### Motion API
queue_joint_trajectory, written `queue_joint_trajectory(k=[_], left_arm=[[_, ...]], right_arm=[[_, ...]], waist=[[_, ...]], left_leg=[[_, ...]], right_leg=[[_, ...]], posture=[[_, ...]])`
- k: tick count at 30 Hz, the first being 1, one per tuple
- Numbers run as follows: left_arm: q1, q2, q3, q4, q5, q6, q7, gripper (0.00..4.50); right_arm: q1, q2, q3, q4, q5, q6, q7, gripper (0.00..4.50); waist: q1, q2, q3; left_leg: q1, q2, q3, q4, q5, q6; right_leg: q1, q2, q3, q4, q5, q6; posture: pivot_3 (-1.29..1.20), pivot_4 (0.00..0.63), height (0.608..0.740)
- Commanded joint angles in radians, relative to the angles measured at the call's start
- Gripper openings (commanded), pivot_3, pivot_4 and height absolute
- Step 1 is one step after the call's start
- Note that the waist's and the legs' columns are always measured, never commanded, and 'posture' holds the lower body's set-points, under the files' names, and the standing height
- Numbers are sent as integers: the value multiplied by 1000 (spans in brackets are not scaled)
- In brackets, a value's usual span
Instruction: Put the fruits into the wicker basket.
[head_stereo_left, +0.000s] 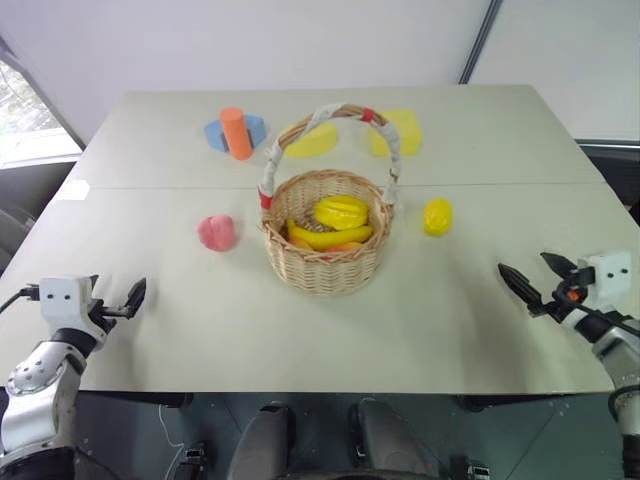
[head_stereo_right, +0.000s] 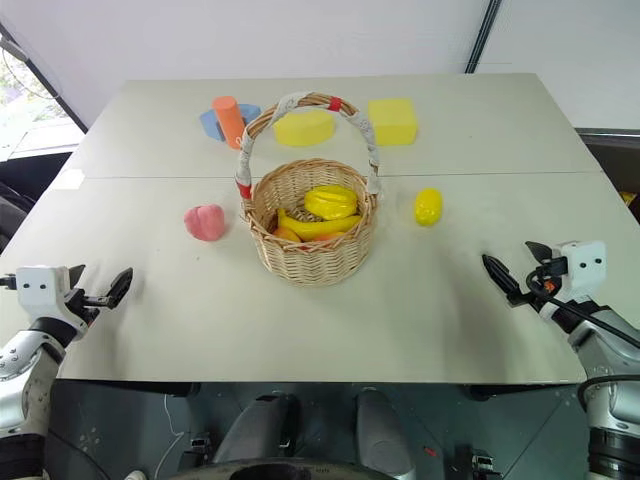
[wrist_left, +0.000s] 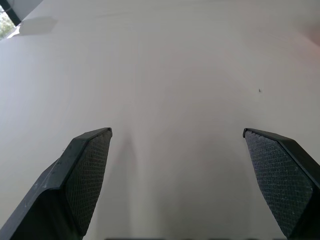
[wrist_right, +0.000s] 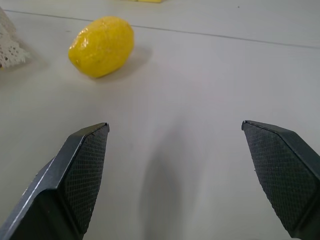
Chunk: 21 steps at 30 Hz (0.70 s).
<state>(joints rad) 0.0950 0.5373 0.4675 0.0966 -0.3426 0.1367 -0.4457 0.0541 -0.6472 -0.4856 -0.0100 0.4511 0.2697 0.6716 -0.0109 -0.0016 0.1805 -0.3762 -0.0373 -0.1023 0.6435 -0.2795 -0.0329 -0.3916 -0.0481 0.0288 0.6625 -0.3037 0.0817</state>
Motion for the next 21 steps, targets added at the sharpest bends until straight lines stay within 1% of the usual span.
queue_joint_trajectory(k=[1, 5, 11, 15, 18, 21], left_arm=[[-7, 6, 21, -31, 9, -29, 16, 4500], [-39, -2, 15, -36, -11, 11, 34, 4500], [-107, -1, -31, -57, -8, 71, 42, 4500], [-216, 2, -124, -128, -3, 164, 29, 4500], [-310, 2, -192, -136, 11, 236, 29, 4500], [-389, -8, -239, -130, 16, 306, 45, 4500]], right_arm=[[-13, -14, -10, -24, -6, -18, -5, 4436], [-15, -12, -16, -28, -12, -21, -13, 4436], [-2, -16, -17, -124, 1, 24, -37, 4436], [-32, -65, -32, -292, 102, 132, -15, 4436], [-41, -121, -15, -471, 221, 248, 5, 4436], [-51, -156, 7, -597, 326, 331, 5, 4436]], waist=[[0, 0, 0], [1, 0, 0], [0, 0, 0], [0, 1, 0], [0, 0, 0], [-2, -1, 0]], left_leg=[[0, 0, 0, 0, 0, 0], [0, 0, 0, 0, 0, 0], [0, 0, 0, 0, 0, 0], [-1, 0, 0, 1, 0, 0], [-1, -1, -1, 1, 0, 0], [-1, 0, -1, 1, 0, 0]], right_leg=[[0, 0, 0, 0, 0, 0], [0, 0, 0, 0, 0, 0], [0, 0, 0, 0, 0, 0], [0, 0, 0, 1, 0, 0], [0, 0, -1, 0, 0, 0], [0, 2, -1, 0, 0, 0]], posture=[[0, 150, 740], [0, 150, 740], [0, 150, 740], [0, 150, 740], [0, 150, 740], [0, 150, 740]])
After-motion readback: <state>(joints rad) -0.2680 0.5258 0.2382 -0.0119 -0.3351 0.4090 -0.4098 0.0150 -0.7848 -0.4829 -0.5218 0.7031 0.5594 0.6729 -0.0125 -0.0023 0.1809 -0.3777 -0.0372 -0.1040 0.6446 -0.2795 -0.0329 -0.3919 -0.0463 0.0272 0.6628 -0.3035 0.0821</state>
